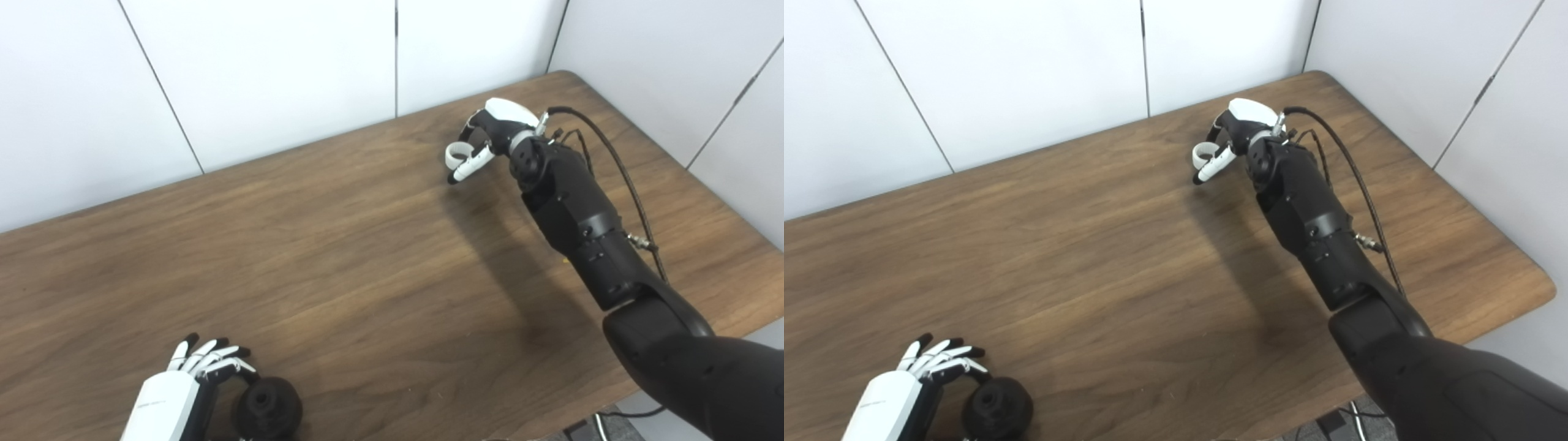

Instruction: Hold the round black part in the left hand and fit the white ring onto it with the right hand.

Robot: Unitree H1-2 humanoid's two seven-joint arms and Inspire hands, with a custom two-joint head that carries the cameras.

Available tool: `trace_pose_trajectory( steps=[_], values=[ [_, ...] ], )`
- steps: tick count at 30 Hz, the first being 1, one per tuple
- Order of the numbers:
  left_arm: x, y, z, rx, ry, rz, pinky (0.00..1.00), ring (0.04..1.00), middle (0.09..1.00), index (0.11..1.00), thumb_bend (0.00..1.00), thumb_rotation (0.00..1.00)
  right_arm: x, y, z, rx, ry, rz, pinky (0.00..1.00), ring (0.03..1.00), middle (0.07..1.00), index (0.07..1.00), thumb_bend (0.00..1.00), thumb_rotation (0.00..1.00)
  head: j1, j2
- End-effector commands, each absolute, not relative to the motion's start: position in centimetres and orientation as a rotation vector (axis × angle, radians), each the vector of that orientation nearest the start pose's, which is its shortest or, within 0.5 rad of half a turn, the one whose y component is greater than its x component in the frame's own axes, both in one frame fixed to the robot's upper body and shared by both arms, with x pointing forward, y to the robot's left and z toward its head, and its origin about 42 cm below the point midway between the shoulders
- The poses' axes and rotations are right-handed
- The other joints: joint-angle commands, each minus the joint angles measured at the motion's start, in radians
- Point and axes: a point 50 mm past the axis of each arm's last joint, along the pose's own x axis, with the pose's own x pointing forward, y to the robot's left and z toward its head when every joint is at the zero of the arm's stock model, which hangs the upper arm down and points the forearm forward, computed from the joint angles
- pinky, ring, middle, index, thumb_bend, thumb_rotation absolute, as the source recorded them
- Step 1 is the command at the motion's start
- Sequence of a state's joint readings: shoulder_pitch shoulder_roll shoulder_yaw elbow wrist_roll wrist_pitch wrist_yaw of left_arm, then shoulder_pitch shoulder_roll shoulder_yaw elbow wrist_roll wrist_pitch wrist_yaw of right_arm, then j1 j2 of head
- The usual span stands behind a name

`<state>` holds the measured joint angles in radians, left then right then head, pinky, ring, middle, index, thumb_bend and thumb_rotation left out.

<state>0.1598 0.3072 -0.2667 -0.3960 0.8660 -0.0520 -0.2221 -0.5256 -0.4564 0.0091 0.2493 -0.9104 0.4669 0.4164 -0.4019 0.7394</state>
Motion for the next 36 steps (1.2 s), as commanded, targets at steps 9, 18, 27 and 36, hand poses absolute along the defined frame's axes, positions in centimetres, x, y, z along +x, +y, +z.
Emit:
trace_pose_trajectory(
  steps=[9, 18, 27, 36],
  values=[
    [21.3, 21.5, 15.9, 1.133, -0.288, -0.401, 0.99, 0.879, 0.776, 0.485, 0.52, 0.05, 43.9, -36.9, 24.7, -1.192, 0.279, -0.205, 1.00, 1.000, 0.896, 0.491, 0.53, 0.15, -0.002, 0.002],
    [21.3, 21.5, 15.8, 1.131, -0.294, -0.399, 0.99, 0.877, 0.776, 0.485, 0.52, 0.05, 43.4, -37.1, 23.8, -1.177, 0.206, -0.246, 1.00, 0.964, 0.846, 0.486, 0.52, 0.14, 0.003, 0.006],
    [21.7, 21.1, 15.8, 1.127, -0.288, -0.399, 1.00, 0.882, 0.777, 0.485, 0.52, 0.05, 43.1, -37.2, 23.7, -1.185, 0.151, -0.240, 1.00, 0.939, 0.817, 0.485, 0.52, 0.13, 0.016, 0.004],
    [22.2, 20.2, 15.2, 1.136, -0.283, -0.401, 0.99, 0.879, 0.773, 0.485, 0.52, 0.05, 42.0, -34.9, 26.9, -1.253, 0.089, -0.109, 1.00, 0.944, 0.827, 0.486, 0.52, 0.14, 0.068, 0.003]
  ],
)
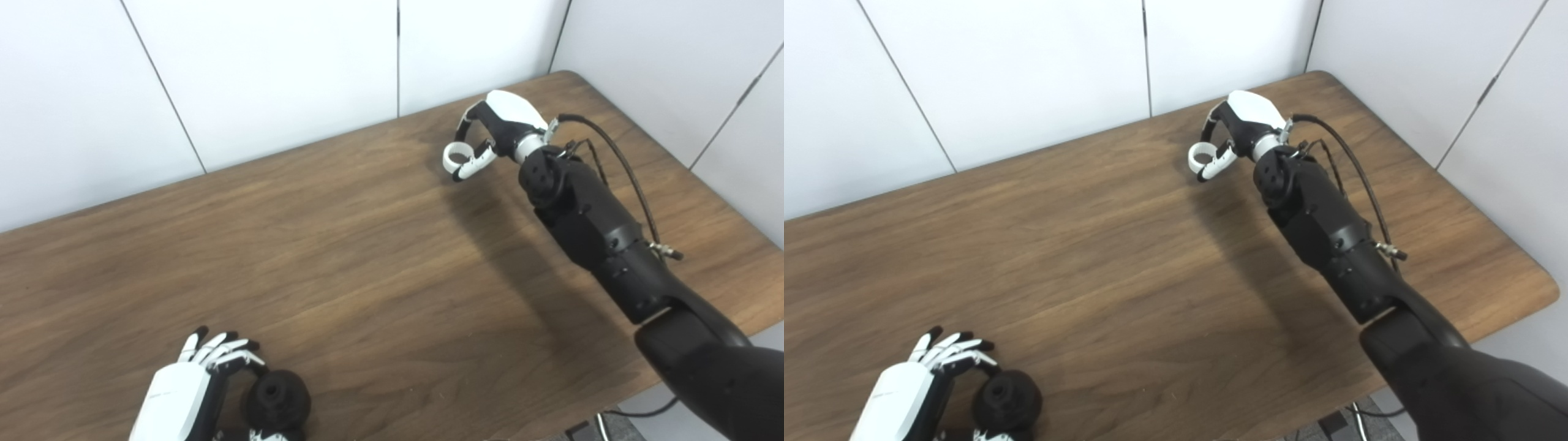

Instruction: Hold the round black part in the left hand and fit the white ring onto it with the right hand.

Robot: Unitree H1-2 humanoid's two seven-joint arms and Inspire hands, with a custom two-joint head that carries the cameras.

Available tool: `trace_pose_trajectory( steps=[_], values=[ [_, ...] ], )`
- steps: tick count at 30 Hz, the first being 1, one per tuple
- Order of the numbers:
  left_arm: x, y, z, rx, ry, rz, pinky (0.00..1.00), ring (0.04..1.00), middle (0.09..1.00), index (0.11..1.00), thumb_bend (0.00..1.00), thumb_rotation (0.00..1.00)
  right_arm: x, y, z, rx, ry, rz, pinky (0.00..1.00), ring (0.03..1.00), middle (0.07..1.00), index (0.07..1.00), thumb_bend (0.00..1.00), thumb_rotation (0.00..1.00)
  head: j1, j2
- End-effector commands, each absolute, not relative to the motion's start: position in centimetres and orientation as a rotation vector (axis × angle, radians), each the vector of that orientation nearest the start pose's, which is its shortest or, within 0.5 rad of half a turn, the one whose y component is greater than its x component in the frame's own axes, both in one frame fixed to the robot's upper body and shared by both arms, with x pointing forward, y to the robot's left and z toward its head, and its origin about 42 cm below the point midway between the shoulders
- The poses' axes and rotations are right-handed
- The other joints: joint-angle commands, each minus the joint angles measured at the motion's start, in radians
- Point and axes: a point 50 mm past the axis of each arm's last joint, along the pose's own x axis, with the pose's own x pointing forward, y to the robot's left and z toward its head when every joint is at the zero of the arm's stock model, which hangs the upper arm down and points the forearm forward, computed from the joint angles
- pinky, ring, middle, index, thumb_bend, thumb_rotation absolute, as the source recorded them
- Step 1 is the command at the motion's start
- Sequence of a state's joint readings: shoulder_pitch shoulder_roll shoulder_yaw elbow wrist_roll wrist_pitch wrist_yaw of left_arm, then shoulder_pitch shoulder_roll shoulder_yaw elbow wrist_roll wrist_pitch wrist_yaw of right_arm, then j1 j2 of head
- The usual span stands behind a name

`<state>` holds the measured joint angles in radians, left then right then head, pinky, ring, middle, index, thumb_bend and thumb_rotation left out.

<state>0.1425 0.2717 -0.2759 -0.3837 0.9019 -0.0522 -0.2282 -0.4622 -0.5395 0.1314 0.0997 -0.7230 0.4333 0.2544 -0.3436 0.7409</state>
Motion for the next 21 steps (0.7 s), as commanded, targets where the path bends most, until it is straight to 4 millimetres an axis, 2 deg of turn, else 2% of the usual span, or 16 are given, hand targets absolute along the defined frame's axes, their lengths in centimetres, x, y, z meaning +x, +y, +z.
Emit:
trace_pose_trajectory(
  steps=[1, 14, 21],
  values=[
    [22.2, 20.1, 15.1, 1.139, -0.284, -0.402, 0.99, 0.879, 0.773, 0.485, 0.52, 0.05, 41.9, -34.6, 27.1, -1.261, 0.080, -0.095, 1.00, 0.942, 0.831, 0.486, 0.52, 0.14, 0.015, 0.002],
    [22.2, 18.7, 14.8, 1.140, -0.285, -0.393, 1.00, 0.883, 0.780, 0.485, 0.52, 0.05, 37.0, -27.4, 30.9, -1.300, -0.083, 0.197, 1.00, 0.931, 0.819, 0.484, 0.53, 0.14, 0.103, 0.011],
    [22.0, 17.5, 15.0, 1.143, -0.280, -0.391, 1.00, 0.886, 0.783, 0.485, 0.52, 0.05, 33.5, -24.9, 31.5, -1.278, -0.141, 0.323, 1.00, 0.929, 0.827, 0.483, 0.53, 0.14, 0.189, 0.036]
  ],
)
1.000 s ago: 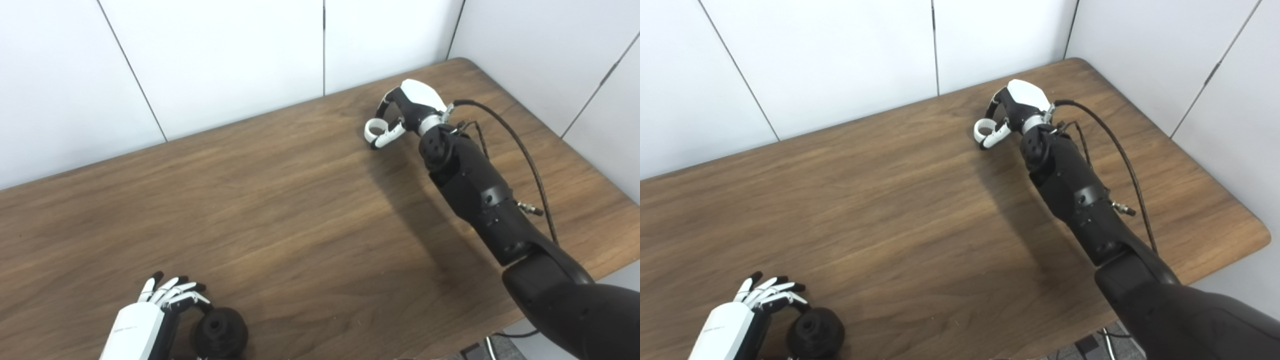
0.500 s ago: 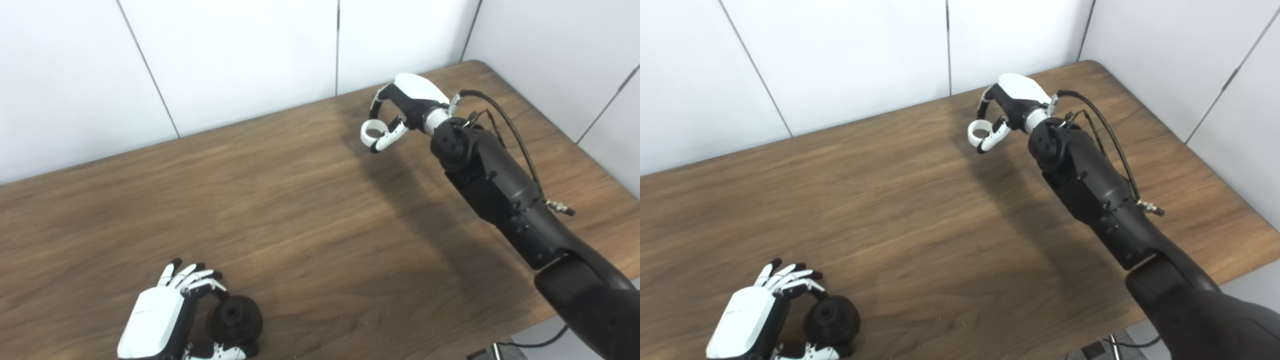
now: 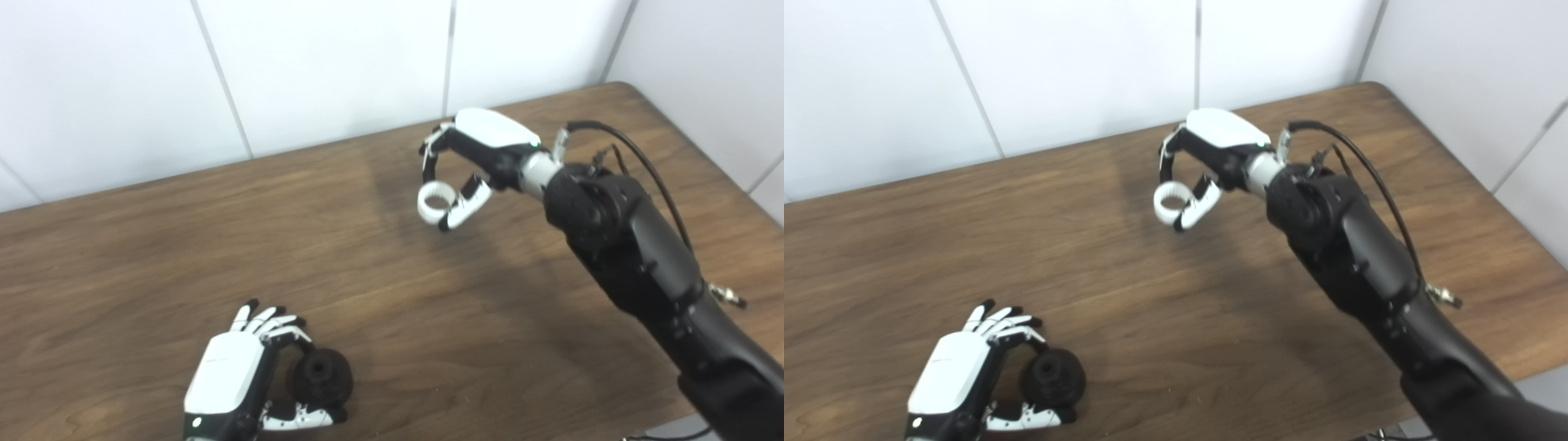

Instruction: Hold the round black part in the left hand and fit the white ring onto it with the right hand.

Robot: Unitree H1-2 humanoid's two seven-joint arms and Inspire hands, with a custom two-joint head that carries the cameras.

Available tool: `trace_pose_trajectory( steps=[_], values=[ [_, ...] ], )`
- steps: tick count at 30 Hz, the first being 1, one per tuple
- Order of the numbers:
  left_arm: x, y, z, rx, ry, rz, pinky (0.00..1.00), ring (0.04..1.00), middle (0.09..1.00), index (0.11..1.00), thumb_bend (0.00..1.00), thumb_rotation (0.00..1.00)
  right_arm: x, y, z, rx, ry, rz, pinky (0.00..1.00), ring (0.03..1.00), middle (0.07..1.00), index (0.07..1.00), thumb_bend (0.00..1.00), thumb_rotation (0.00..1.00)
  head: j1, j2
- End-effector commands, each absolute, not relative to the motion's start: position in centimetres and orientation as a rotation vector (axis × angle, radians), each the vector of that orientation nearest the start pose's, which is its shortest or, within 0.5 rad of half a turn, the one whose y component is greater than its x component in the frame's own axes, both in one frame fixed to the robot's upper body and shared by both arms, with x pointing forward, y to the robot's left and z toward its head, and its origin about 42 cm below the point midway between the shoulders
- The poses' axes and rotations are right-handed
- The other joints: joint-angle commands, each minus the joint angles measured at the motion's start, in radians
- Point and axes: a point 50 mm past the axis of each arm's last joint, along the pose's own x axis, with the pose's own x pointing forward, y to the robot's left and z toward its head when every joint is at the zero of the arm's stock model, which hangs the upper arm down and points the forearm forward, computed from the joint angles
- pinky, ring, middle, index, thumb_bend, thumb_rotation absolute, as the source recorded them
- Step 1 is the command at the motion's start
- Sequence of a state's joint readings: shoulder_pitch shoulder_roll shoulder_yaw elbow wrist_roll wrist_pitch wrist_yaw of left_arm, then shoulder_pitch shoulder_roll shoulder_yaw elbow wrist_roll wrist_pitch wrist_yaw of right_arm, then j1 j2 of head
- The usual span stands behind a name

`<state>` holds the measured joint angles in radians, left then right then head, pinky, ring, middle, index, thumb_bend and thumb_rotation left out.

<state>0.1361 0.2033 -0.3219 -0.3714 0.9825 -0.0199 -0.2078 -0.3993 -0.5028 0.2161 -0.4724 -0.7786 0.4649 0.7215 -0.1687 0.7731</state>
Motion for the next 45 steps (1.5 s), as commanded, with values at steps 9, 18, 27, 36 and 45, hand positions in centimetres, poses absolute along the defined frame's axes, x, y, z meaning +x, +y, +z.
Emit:
trace_pose_trajectory(
  steps=[9, 18, 27, 36, 45],
  values=[
    [22.1, 16.1, 14.9, 1.127, -0.284, -0.382, 1.00, 0.888, 0.781, 0.485, 0.52, 0.05, 30.2, -22.8, 30.2, -1.222, -0.184, 0.433, 1.00, 0.930, 0.848, 0.483, 0.53, 0.14, 0.091, 0.029],
    [22.5, 15.3, 15.1, 1.130, -0.284, -0.370, 1.00, 0.890, 0.783, 0.485, 0.52, 0.05, 27.6, -21.2, 28.9, -1.173, -0.229, 0.506, 1.00, 0.960, 0.864, 0.482, 0.53, 0.15, 0.131, 0.061],
    [22.8, 14.7, 15.6, 1.135, -0.293, -0.363, 1.00, 0.894, 0.783, 0.485, 0.52, 0.05, 25.4, -19.4, 28.5, -1.132, -0.282, 0.580, 1.00, 0.959, 0.869, 0.481, 0.52, 0.14, 0.163, 0.089],
    [22.9, 13.9, 15.9, 1.144, -0.289, -0.361, 1.00, 0.894, 0.783, 0.485, 0.52, 0.05, 24.3, -18.3, 28.8, -1.107, -0.324, 0.603, 1.00, 0.955, 0.866, 0.481, 0.52, 0.14, 0.206, 0.108],
    [23.2, 13.7, 16.0, 1.141, -0.290, -0.360, 1.00, 0.893, 0.782, 0.485, 0.52, 0.05, 24.3, -17.2, 29.0, -1.098, -0.366, 0.618, 1.00, 0.953, 0.863, 0.482, 0.52, 0.15, 0.217, 0.111]
  ],
)
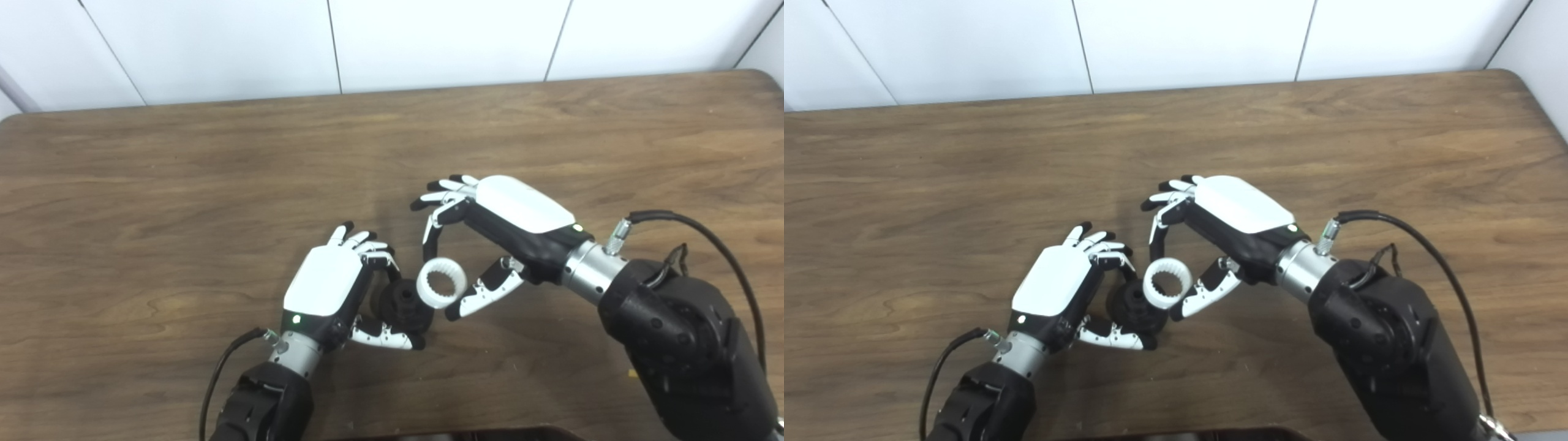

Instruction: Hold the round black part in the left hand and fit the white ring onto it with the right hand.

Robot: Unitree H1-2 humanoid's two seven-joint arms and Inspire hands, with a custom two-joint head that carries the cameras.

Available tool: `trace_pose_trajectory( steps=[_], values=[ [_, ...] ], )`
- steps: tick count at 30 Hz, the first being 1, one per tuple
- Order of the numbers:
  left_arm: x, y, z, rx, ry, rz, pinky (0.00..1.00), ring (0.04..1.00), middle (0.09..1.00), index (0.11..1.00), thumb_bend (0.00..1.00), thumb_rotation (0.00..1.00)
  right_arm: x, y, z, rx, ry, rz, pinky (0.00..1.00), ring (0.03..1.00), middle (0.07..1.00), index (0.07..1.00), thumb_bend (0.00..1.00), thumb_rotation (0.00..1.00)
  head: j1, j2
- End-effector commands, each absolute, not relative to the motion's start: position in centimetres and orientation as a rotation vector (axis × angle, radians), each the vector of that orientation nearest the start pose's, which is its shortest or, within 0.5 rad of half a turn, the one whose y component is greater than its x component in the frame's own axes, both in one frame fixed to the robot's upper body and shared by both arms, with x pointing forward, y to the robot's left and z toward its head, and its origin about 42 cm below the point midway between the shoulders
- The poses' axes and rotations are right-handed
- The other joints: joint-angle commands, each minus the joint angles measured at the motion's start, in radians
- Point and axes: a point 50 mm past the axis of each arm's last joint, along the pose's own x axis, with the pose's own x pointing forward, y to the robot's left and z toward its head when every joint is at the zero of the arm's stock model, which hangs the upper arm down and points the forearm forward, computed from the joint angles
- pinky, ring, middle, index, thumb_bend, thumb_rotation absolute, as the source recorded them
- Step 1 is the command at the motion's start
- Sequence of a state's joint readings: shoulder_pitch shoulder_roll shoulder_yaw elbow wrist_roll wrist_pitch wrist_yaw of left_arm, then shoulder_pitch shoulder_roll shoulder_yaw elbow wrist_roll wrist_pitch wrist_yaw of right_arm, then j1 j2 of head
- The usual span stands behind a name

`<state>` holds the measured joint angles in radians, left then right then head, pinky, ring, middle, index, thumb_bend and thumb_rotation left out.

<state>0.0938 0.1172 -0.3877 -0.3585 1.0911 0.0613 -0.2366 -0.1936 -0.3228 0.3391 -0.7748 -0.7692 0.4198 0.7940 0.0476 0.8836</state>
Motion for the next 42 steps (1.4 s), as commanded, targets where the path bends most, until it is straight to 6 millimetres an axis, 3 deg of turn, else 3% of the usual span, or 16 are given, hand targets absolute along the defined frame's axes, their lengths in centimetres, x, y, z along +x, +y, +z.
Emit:
trace_pose_trajectory(
  steps=[1, 42],
  values=[
    [23.2, 13.7, 15.9, 1.141, -0.292, -0.359, 1.00, 0.891, 0.780, 0.485, 0.52, 0.05, 24.4, -17.1, 29.1, -1.096, -0.371, 0.618, 1.00, 0.951, 0.862, 0.482, 0.52, 0.15, 0.000, 0.000],
    [23.0, 13.2, 16.2, 1.145, -0.297, -0.363, 1.00, 0.889, 0.782, 0.485, 0.52, 0.05, 25.3, -15.2, 26.8, -1.122, -0.344, 0.665, 1.00, 0.959, 0.859, 0.482, 0.52, 0.14, -0.006, 0.007]
  ],
)
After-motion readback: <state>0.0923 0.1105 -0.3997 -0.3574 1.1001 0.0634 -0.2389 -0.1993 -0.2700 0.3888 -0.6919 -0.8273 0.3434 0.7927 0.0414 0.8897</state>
